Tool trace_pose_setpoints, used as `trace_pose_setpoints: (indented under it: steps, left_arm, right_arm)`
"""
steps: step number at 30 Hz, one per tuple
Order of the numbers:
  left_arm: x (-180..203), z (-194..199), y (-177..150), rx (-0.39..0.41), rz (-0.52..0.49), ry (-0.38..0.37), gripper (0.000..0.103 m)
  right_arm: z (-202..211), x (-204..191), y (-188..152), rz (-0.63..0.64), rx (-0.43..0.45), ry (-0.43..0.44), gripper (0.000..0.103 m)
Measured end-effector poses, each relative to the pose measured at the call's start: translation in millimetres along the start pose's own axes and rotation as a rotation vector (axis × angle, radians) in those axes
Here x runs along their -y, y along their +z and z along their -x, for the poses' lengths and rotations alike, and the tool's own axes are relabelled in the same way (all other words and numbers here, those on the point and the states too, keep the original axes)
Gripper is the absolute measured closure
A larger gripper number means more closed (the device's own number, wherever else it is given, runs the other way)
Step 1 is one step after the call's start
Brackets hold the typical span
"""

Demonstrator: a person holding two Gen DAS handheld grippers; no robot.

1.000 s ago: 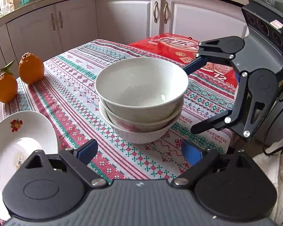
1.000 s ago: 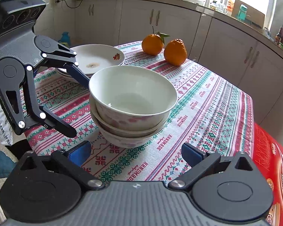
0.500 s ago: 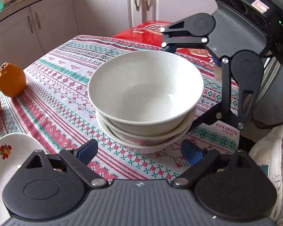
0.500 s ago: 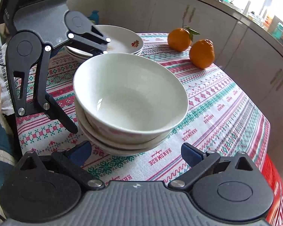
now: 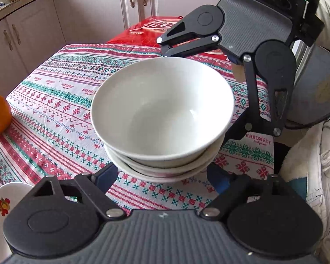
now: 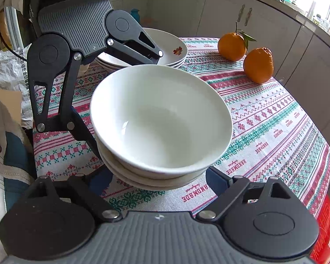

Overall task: Organize plates and bowls
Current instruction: 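Carry the nested bowls over the white plate stack with the right tool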

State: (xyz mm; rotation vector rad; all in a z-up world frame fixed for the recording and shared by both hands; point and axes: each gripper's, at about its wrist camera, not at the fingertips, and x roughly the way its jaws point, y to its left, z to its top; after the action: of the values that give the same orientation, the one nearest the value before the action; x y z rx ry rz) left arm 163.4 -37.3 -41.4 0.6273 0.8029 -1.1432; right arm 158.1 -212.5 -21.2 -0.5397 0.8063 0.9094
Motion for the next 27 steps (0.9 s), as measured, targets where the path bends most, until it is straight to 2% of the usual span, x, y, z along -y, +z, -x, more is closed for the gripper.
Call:
trace_pose_setpoints:
  steps: [9,27]
  left_arm:
    - [-7.0,-3.8,4.8,0.01,-0.024,-0.034,0.017]
    - [-9.8,2.2,5.5,0.019,-0.039,-0.061,0.017]
  right_arm:
    - [-3.3,1.8,-1.5,-0.005,-0.005,0.023,0.014]
    - [-0.1,4.9,-2.3,-0.03,-0.012,0.044,0.014]
